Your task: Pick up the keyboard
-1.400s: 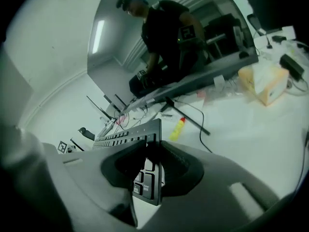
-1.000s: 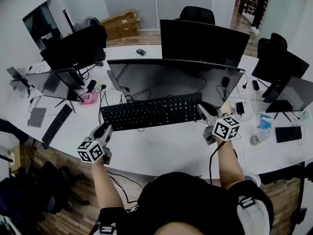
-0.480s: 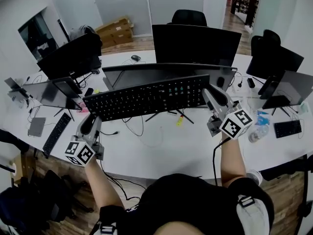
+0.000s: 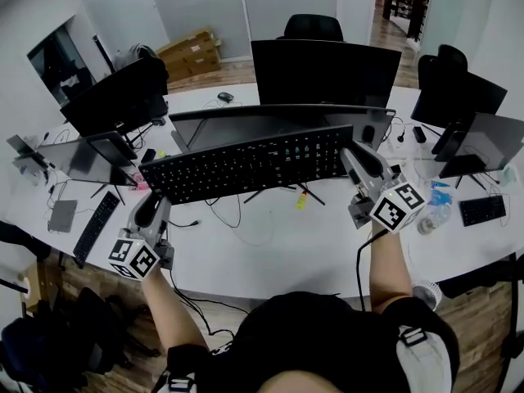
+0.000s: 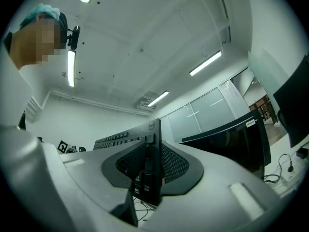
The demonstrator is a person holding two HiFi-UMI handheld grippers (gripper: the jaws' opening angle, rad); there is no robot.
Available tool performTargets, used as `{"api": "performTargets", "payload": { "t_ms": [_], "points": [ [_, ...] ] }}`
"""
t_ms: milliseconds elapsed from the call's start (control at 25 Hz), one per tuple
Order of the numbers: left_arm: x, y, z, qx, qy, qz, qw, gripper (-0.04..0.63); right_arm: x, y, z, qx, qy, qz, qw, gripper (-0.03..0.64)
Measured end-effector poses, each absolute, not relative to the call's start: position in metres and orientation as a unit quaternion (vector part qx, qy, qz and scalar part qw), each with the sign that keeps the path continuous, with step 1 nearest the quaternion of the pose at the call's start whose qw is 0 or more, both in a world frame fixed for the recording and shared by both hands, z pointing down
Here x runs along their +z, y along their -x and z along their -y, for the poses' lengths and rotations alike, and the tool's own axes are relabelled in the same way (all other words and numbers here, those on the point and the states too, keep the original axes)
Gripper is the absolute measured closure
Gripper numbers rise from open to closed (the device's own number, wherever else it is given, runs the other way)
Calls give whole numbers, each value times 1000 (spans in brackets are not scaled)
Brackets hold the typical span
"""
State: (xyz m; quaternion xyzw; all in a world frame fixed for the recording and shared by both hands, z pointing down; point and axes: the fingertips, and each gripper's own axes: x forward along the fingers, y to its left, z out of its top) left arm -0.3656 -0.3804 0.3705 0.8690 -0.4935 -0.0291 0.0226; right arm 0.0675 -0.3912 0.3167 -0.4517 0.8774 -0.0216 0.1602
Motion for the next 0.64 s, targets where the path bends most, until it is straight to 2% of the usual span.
{"api": "performTargets", "payload": {
  "t_ms": [640],
  "points": [
    [364,365,373,-23,-870,493,22,417,319,-69,392,-29,445,-878,173,526]
  ]
}}
